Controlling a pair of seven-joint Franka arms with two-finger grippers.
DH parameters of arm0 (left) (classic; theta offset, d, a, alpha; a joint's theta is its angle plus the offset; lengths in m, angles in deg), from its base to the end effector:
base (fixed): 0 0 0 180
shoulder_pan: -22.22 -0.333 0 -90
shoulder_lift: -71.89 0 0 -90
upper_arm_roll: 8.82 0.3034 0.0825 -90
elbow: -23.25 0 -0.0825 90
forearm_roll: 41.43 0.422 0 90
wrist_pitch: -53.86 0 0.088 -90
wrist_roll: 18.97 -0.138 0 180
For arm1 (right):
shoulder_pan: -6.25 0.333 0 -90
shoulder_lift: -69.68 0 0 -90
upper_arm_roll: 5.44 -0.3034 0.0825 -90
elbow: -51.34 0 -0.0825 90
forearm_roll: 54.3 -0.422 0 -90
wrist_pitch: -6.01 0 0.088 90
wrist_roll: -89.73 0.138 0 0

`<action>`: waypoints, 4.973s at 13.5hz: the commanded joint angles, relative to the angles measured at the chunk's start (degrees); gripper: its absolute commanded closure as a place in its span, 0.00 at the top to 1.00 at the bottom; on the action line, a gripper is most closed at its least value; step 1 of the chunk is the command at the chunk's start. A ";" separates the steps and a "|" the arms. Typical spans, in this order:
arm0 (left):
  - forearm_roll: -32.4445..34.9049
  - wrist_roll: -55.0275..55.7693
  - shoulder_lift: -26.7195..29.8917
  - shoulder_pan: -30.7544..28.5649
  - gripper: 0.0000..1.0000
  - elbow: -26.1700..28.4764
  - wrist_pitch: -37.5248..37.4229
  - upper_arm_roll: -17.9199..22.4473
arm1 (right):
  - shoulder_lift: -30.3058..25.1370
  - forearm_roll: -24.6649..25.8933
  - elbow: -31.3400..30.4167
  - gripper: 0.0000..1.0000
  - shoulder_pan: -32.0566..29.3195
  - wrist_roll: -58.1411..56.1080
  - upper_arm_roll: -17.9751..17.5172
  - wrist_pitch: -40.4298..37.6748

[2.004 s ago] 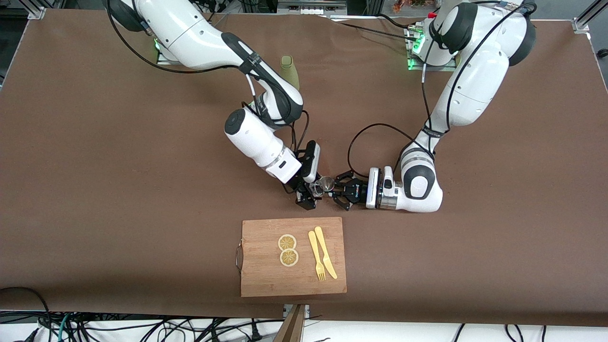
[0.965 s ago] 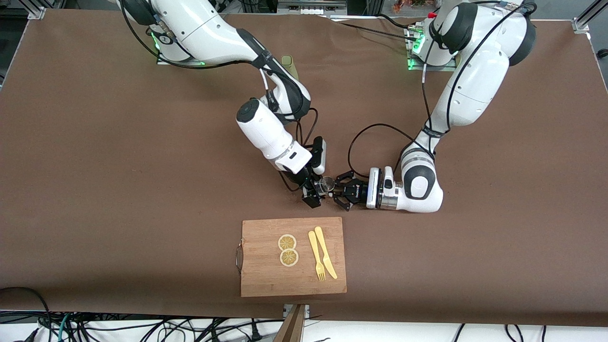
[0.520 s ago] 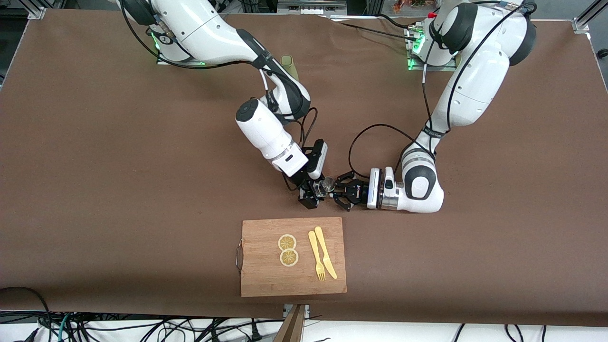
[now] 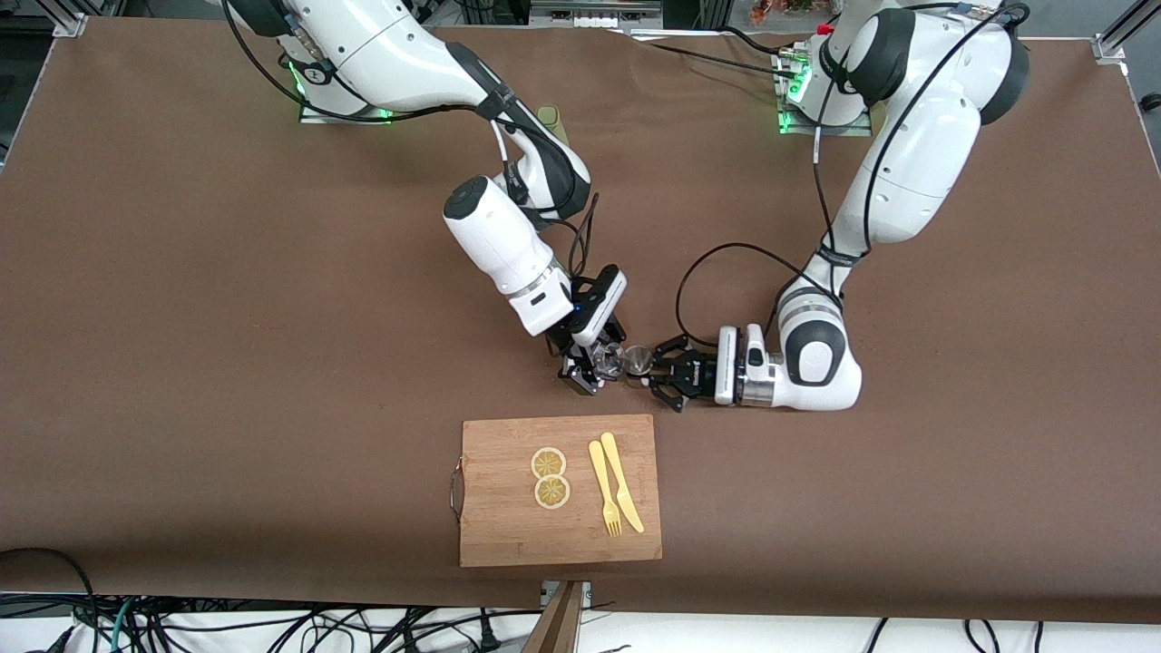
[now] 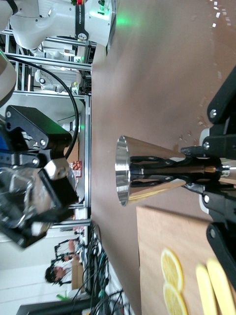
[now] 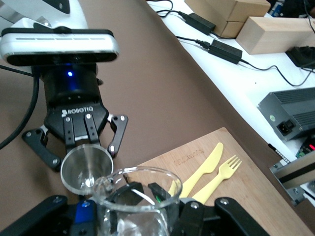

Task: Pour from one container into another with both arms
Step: 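Tilt the glass cup upright and carry both cups back apart, then set down the glass cup with the right gripper while the left gripper sets the jigger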

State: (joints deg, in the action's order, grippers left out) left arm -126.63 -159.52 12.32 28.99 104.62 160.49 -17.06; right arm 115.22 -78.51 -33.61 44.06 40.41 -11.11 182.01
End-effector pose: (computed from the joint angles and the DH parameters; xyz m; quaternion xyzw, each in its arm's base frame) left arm 0.6659 -0.2736 0.0567 0.5142 -0.5583 0.4467 0.4737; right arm 0.6169 0.5174 0.2361 -0.7714 -0.5003 -0.3800 0.1016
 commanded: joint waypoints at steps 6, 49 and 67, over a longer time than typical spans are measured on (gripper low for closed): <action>2.58 -8.49 0.95 -11.86 0.00 1.51 -16.24 4.01 | -1.59 -0.14 1.70 0.01 -9.83 6.25 -4.69 -8.19; 42.99 64.64 18.77 -14.88 1.00 -11.67 -35.26 34.35 | 19.06 -21.59 -0.13 0.06 -71.91 -82.26 -22.20 -73.26; 87.15 119.42 44.88 -2.64 1.00 -9.66 -23.93 15.01 | 7.74 -15.10 0.05 1.00 -71.91 -66.47 -15.17 -77.99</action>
State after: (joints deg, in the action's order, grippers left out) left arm -39.68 -44.68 54.65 26.30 92.23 134.48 -1.35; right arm 128.10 -96.53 -32.48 -27.82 -31.89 -27.34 106.27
